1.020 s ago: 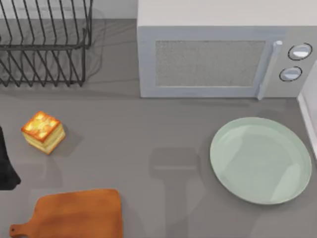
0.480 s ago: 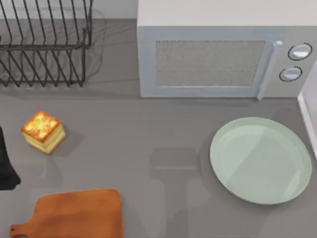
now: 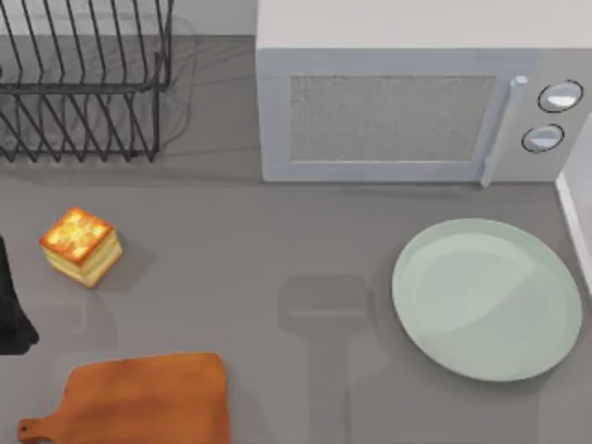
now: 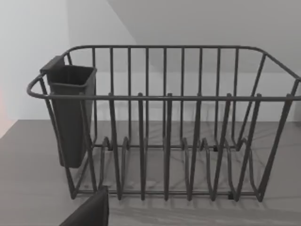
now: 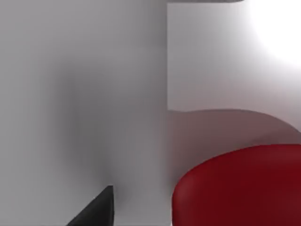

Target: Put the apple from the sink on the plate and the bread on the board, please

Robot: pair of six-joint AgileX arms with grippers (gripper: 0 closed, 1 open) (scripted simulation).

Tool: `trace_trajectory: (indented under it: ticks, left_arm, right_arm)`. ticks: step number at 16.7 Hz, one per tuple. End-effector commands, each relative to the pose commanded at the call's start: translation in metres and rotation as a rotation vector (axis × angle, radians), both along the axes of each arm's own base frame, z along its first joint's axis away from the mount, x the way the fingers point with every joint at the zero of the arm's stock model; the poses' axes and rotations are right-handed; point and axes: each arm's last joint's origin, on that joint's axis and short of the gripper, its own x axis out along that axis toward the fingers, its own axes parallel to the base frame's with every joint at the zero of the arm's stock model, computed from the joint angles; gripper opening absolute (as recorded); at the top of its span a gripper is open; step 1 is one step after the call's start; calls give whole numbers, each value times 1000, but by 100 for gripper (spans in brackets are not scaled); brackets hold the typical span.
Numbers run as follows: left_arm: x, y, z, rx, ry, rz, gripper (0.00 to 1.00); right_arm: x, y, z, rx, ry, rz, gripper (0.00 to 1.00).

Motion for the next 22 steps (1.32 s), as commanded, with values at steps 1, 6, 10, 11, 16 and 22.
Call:
trace_trajectory:
  ticks: [1,6,10,11,16,22]
  left_arm:
    - [0,0,0,0,0,0,100]
    - [0,0,0,0,0,0,100]
    - [0,0,0,0,0,0,100]
    - [0,0,0,0,0,0,100]
    - [0,0,0,0,0,0,100]
    - [0,0,0,0,0,0,100]
  right_arm:
    - [0,0,-2,1,1,0,100]
    - [0,0,-2,1,1,0,85]
    - [0,0,-2,1,1,0,55]
    - [0,0,-2,1,1,0,47]
    - [0,0,-2,1,1,0,10]
    - [0,0,-2,1,1,0,0]
